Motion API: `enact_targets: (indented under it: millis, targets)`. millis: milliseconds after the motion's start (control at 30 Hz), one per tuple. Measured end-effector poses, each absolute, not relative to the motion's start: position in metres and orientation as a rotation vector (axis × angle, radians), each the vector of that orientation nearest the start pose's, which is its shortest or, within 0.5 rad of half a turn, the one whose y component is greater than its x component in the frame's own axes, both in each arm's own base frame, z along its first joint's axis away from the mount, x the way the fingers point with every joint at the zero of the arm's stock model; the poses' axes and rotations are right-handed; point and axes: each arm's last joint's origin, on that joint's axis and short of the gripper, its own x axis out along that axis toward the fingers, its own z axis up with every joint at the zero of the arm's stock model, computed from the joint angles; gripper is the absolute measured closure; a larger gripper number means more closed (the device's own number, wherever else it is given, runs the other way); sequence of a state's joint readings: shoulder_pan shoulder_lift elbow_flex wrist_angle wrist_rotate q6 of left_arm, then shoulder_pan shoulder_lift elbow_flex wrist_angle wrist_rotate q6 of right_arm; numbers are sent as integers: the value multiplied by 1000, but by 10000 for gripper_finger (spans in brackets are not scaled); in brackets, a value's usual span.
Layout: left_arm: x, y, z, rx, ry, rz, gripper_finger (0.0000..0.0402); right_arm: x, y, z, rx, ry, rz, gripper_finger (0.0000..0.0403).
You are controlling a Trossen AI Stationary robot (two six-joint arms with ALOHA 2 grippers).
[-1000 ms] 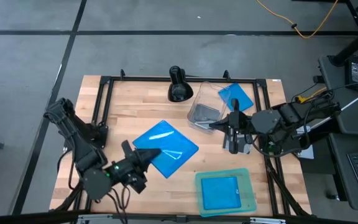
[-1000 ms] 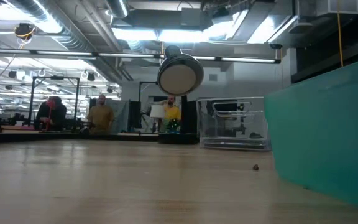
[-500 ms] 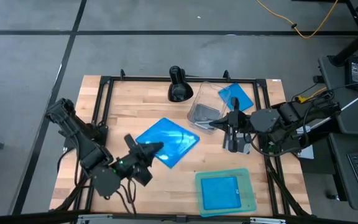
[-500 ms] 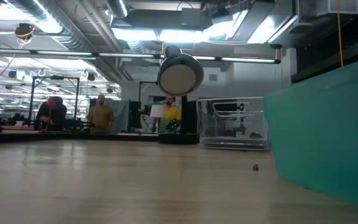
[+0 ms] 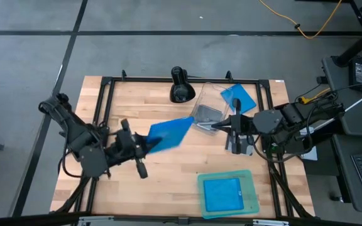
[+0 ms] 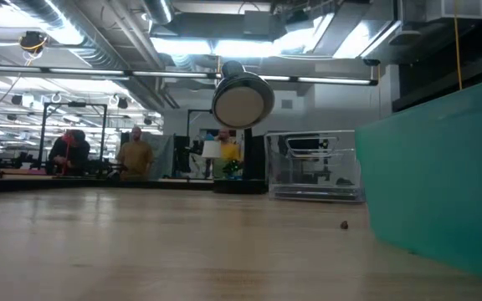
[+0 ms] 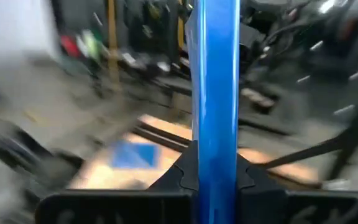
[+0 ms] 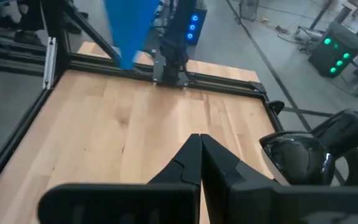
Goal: Pick & place jewel cases by type
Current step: Put the bottom blue CD case into the light green bin
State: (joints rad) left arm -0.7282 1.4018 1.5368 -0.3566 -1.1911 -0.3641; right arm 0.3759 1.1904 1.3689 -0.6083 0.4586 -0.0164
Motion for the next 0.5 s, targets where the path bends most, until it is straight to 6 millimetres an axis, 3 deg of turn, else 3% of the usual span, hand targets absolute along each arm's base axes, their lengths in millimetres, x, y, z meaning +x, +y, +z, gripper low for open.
enact_targets:
  millis: [133,500]
  targets:
    - [237,-165,438,-401,57,364,394,226,76,412,-211,396,-57,397]
    - [245,-162,432,-332,118,317,393,224,79,409,-202,431,70,397]
